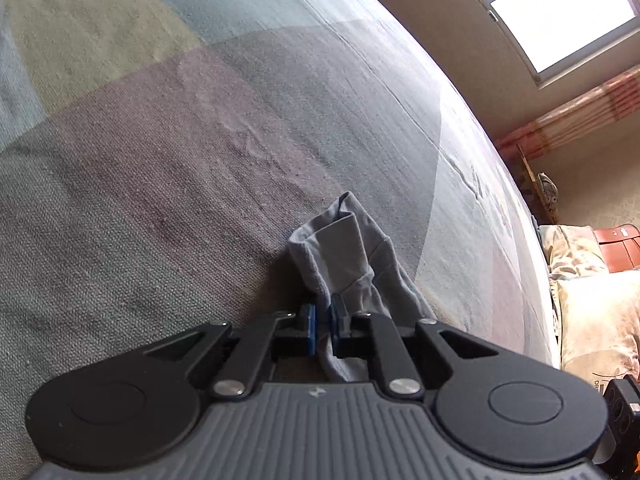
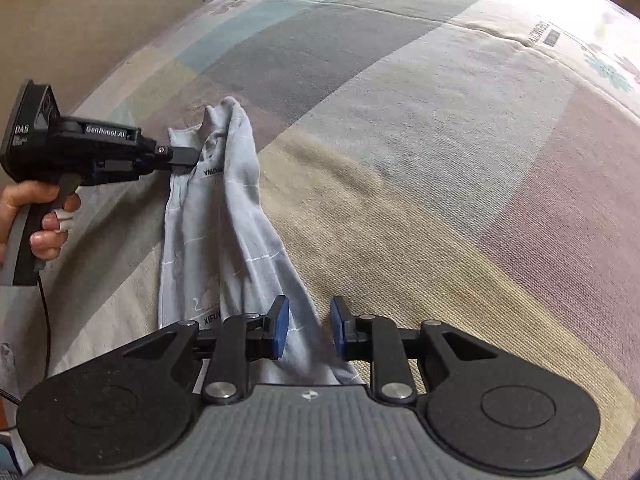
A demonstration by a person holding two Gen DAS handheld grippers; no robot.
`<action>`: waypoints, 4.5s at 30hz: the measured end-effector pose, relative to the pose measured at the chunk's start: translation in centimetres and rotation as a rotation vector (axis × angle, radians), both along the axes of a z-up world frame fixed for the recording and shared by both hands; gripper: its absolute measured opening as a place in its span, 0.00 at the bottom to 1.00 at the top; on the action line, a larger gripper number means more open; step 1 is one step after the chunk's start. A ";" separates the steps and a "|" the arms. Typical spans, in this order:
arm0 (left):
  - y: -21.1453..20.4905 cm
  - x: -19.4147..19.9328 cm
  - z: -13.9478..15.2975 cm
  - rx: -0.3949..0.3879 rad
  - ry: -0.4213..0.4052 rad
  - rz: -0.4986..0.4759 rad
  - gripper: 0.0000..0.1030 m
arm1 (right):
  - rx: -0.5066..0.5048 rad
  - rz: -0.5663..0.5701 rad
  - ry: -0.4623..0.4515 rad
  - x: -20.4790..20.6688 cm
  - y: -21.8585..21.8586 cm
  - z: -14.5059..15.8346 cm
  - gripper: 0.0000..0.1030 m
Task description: Fold clothes
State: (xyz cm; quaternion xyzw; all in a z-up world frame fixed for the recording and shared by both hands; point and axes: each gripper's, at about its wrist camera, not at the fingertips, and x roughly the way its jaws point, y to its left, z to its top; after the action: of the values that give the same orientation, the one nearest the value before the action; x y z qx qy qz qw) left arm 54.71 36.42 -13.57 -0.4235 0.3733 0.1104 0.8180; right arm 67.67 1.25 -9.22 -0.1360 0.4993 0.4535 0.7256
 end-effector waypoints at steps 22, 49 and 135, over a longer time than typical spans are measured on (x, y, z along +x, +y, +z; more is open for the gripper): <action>0.2 1.0 0.4 -0.013 0.003 -0.030 0.10 | 0.031 0.034 -0.069 2.2 4.8 0.2 0.23; -20.1 0.9 3.8 0.461 -0.087 -0.863 0.13 | -0.107 -0.279 -0.035 -2.9 -11.0 1.3 0.24; -33.0 12.6 2.5 0.226 0.110 -1.001 0.48 | -0.228 -0.988 -0.125 -24.9 -29.7 -1.7 1.00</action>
State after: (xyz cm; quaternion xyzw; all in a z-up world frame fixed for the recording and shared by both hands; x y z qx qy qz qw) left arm 67.33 3.47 -11.04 -0.0952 0.5585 -0.2329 0.7904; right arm 42.73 -28.50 -10.96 0.0112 0.5059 -0.0103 0.8624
